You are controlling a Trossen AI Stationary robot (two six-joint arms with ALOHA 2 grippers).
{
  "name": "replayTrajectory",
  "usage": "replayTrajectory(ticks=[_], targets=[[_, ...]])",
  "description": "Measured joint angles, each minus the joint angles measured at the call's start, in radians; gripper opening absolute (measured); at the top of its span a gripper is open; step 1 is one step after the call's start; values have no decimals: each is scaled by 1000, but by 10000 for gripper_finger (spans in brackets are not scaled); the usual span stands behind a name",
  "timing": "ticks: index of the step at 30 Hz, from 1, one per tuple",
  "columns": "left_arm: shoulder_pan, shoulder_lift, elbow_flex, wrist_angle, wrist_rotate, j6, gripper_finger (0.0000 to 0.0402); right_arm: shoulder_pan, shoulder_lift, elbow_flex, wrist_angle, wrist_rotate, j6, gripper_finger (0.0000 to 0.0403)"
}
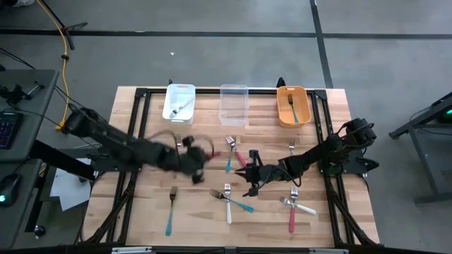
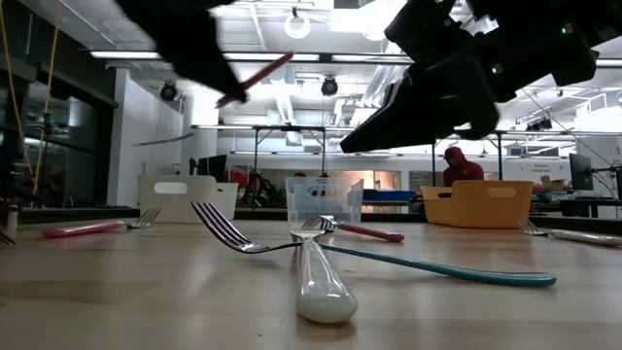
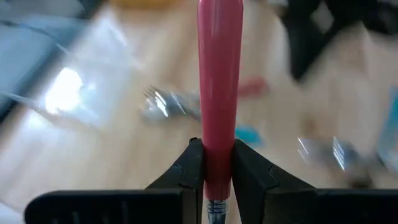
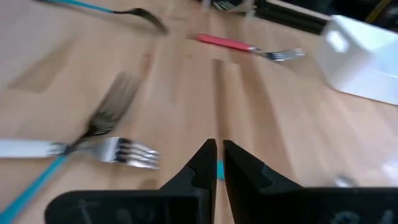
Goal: Sort silverware by color (type)
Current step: Put the bottom left pink fork into the transparent bin
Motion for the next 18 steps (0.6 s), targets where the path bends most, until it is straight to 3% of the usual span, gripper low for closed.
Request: replayTrajectory(ticks=[4,11,18], targets=[[244,-21,80,67,99,118,45,0,0,0,-2,47,2,21],[632,103,338,9,441,145,45,0,-3,0,-60,52,47,21],[766,360,593,-98,511,150,45,0,-56,0,-213,96,166,21]])
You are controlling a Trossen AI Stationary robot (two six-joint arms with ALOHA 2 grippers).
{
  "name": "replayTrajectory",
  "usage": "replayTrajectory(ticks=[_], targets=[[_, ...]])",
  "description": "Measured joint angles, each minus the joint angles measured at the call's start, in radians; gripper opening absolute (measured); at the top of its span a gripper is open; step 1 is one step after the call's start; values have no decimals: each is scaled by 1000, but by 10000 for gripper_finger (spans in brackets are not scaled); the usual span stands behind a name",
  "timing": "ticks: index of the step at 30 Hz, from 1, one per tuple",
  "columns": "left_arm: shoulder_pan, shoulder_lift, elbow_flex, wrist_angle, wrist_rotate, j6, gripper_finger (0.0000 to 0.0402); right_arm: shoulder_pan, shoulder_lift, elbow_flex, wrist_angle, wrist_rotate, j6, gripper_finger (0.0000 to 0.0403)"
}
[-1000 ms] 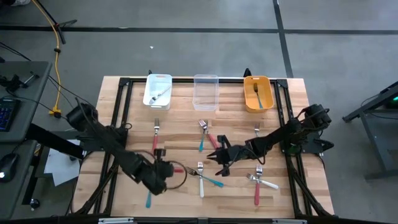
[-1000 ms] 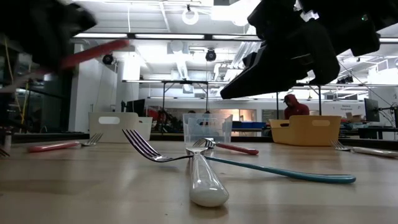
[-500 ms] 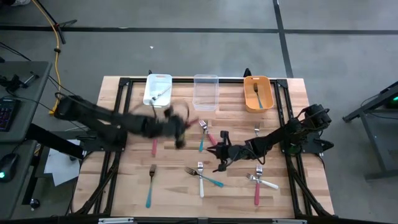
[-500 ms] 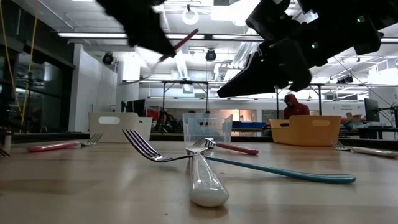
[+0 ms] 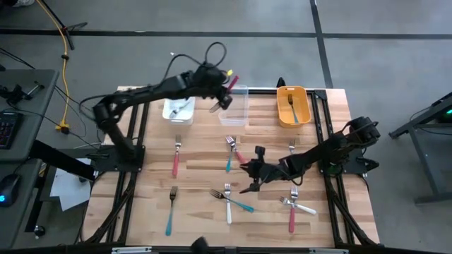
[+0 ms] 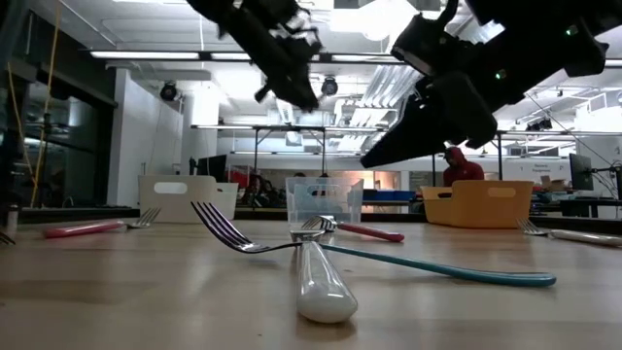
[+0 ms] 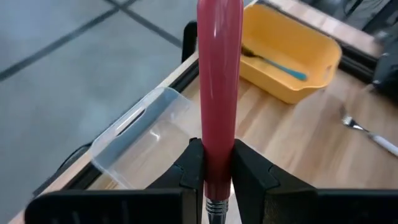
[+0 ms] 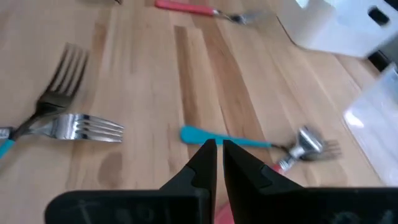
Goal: Sort silverware by color (type)
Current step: Put the bottom left pink fork into the transparent bin
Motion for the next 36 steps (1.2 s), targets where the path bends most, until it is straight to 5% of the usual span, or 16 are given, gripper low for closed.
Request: replayTrajectory(ticks=[6,14,36], targets=[[41,191,139,-2,131,-45,45,1,-41,0,-168,1,150,21],[94,329,195,-18,132,-87,45,1,-48,0,-245,16,220,21],[153,434,196,0,161,-140,45,1,-48,0,-255,16,220,21]])
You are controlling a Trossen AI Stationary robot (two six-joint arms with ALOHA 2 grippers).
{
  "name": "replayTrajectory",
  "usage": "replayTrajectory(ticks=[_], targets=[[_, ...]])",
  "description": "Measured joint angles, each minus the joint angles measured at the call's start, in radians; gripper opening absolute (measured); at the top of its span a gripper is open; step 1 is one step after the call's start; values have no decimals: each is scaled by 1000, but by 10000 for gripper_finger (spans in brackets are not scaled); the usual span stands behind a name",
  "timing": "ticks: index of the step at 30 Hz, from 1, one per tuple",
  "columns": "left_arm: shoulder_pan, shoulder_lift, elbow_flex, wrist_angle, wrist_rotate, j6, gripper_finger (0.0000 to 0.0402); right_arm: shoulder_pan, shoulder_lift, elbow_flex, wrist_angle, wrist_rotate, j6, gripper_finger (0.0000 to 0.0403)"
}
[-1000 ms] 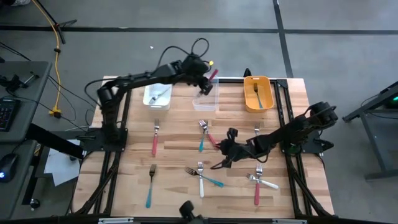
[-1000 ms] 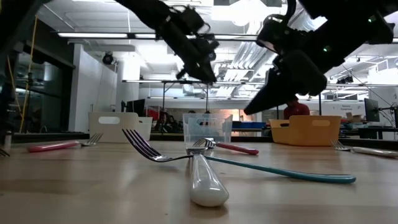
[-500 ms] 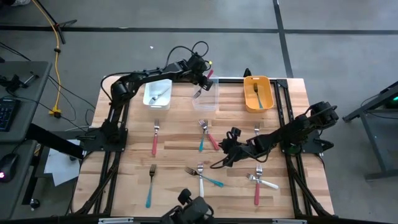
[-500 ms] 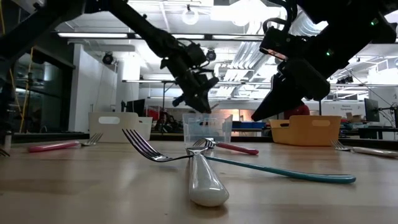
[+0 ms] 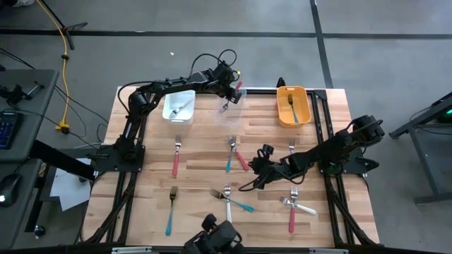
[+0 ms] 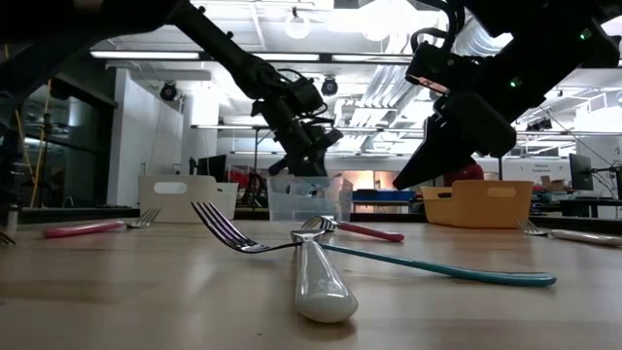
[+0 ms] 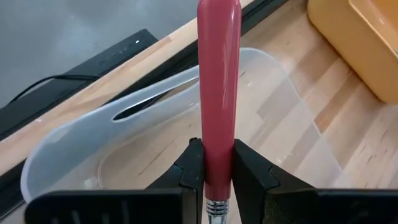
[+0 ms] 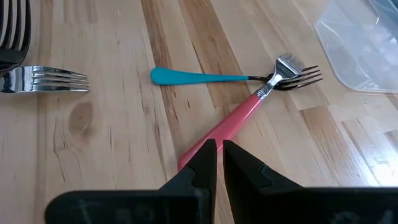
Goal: Sort silverware by color (type)
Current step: Put the bottom left pink fork into the transparent bin
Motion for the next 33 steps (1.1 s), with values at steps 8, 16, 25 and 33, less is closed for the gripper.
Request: replayTrajectory(ticks=[8,16,25,33], targets=[[-28,-5,0,-84,-8,74,45,0,0,0,0,0,-2,21],[-60,-8,0,-126,-15,133,45,0,0,0,-3,0,-3,21],[-58,-8,-1,-158,-35,154,45,0,0,0,-4,0,-3,21],[-60,-8,2,-170,-32,228,123,0,0,0,-7,0,-3,21]])
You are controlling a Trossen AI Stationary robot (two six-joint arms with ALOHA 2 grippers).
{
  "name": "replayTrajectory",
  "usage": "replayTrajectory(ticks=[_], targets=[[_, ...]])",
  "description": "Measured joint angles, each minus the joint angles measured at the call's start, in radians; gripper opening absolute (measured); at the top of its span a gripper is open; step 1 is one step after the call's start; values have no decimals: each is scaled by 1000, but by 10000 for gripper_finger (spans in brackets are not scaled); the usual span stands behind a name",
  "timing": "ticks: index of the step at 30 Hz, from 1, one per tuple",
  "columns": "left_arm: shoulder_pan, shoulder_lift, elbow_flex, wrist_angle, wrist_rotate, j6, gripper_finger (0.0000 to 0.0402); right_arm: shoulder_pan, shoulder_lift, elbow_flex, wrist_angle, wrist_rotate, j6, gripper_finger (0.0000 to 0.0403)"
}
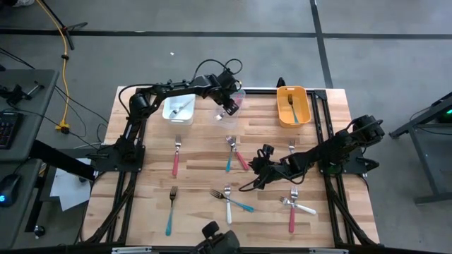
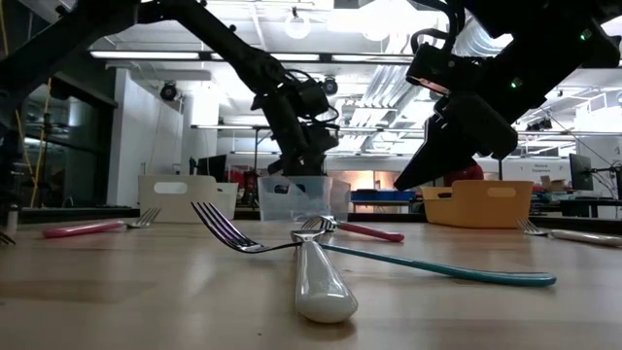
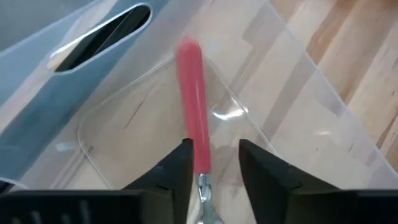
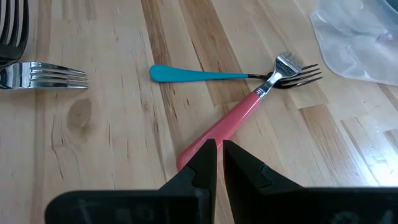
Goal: Sort silverware by color (type)
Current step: Put the bottom left pink fork into the transparent bin, then adjust the transparent bin
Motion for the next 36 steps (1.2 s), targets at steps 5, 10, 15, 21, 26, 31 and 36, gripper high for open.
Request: replayTrajectory(ticks=[5,10,15,21,26,31,36], targets=[[-21,-23,4,-42,-43,118,145,0,0,0,0,0,-2,21],[-59,-121,-90,17,-104,242,103,-27,0,-1,78,31,-77,21],[-66,-272,-335,271,-109,254,47,-103,0,-1,199,35,-176,21],[-60,-517,-686,604,-103,240,11,-226,42,-1,362,-38,-281,21],[-76,-715,-943,860,-94,171,8,-336,124,5,535,-180,-323,21],[-97,-856,-1175,1129,-83,107,8,-426,209,80,505,-205,-348,21],[-105,-911,-1350,1353,-83,54,3,-495,295,173,475,-286,-331,21]])
